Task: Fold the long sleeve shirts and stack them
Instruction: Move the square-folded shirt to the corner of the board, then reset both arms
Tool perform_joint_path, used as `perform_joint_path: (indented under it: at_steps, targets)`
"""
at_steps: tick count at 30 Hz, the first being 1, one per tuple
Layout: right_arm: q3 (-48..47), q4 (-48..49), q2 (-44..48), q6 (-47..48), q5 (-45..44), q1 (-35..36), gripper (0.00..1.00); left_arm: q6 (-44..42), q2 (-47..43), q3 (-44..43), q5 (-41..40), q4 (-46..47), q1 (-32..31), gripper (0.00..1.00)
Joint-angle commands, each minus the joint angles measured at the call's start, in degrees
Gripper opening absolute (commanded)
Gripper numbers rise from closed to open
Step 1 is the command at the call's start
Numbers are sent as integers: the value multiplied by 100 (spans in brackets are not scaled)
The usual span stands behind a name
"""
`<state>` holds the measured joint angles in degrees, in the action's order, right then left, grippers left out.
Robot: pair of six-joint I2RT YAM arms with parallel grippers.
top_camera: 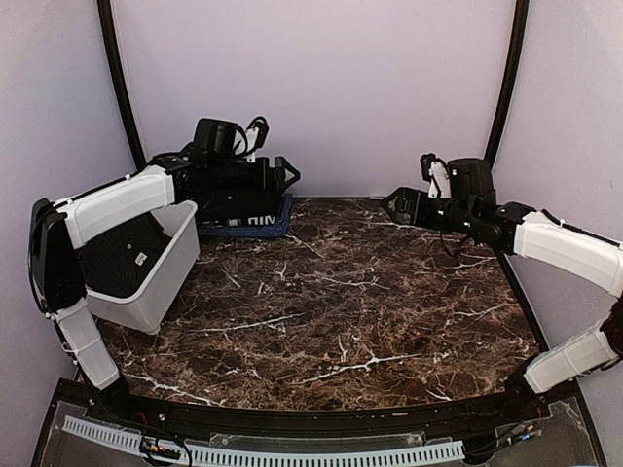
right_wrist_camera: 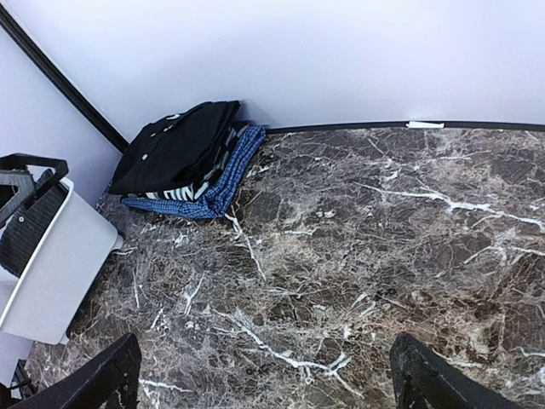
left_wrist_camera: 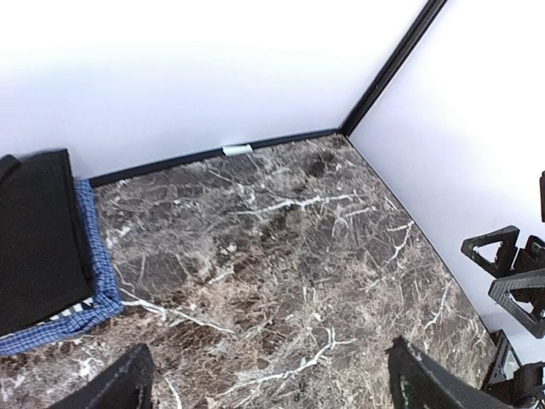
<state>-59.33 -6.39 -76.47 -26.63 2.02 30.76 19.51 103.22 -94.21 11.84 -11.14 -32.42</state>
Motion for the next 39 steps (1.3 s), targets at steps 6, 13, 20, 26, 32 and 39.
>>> perform_joint_path:
  at_steps: [6,13,20,26,32,39]
  targets:
    - [-257,-94,442,204,-891,37,99,-213,-1701,1523,-982,246,70,99]
    - [-395,-451,525,240,-1216,46,98,-85,-2402,2040,-1330,160,106,99]
    - [-288,-476,695,211,-1435,51,99,118,-2510,2108,-1349,-87,193,99]
    - [-350,-633,605,109,-1551,46,99,240,-2509,2172,-1200,-67,285,99]
    - [-392,-740,582,75,-1810,44,99,181,-2517,2196,-911,-63,327,99]
    - [-448,-823,549,-49,-1845,50,99,123,-2589,2261,-789,-106,376,99]
